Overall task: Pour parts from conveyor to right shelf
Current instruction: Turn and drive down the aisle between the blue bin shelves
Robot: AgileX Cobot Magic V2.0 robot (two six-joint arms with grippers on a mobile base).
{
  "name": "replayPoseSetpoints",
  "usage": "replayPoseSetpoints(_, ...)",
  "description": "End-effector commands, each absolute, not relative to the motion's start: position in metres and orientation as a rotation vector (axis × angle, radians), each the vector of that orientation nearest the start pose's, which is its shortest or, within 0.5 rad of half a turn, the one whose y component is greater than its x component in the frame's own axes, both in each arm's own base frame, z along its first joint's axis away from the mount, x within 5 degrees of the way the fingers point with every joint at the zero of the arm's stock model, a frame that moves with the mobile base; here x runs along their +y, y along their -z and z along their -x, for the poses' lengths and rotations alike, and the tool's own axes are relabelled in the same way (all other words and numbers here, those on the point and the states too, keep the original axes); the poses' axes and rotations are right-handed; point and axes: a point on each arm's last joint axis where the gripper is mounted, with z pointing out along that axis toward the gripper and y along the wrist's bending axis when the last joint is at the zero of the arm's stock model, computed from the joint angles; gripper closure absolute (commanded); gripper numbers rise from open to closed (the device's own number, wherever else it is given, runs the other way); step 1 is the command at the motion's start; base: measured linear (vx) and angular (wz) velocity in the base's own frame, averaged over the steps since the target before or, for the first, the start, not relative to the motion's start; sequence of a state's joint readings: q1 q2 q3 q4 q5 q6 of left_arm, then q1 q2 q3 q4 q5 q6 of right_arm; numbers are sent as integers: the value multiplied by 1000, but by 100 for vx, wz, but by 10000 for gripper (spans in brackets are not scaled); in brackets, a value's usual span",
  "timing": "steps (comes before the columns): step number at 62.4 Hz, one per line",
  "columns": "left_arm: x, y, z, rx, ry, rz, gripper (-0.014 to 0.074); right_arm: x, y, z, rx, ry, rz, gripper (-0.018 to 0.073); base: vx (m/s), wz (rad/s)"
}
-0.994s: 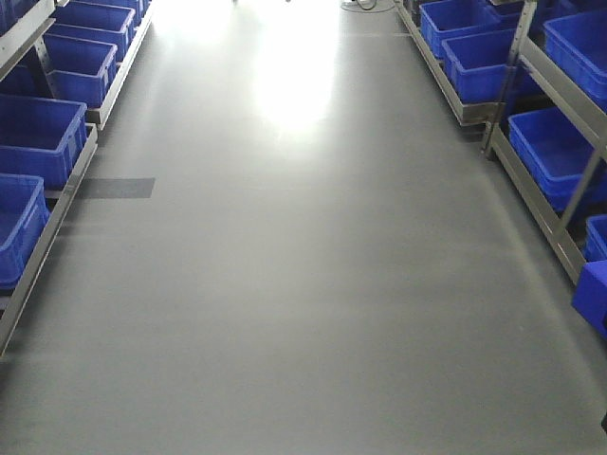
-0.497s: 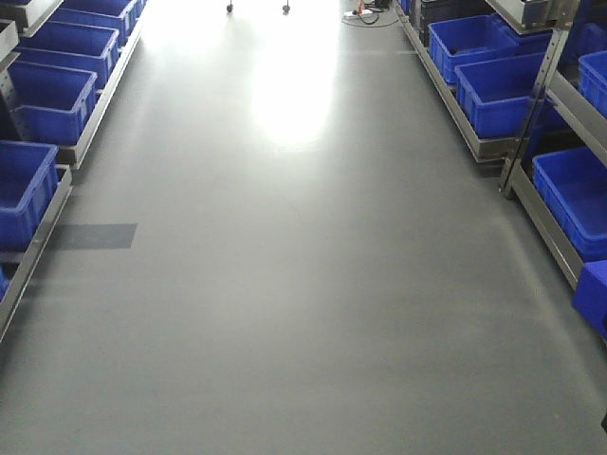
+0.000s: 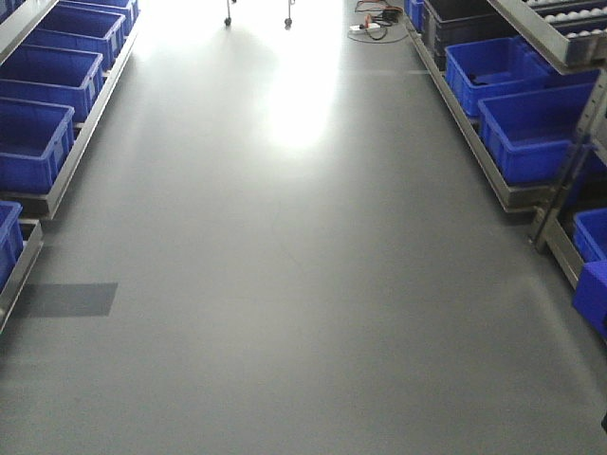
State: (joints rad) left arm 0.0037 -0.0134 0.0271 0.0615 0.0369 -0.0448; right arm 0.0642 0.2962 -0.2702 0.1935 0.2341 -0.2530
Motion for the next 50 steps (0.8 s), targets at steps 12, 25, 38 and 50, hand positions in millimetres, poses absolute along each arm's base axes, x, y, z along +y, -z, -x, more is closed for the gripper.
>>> replayPoseSetpoints(12, 0, -199, -56, 1474, -8, -2, 603, 8, -281, -80, 1630, -24, 129, 564, 62, 12)
replayPoseSetpoints(25, 0, -199, -56, 1474, -8, -2, 603, 8, -281, -80, 1630, -24, 129, 564, 59, 12)
replayPoseSetpoints(38, 0, -199, -56, 1474, -8, -2, 603, 8, -281, -80, 1630, -24, 129, 564, 53, 11)
replayPoseSetpoints(50, 0, -199, -56, 1474, -8, -2, 603, 8, -281, -80, 1630, -24, 129, 564, 46, 21)
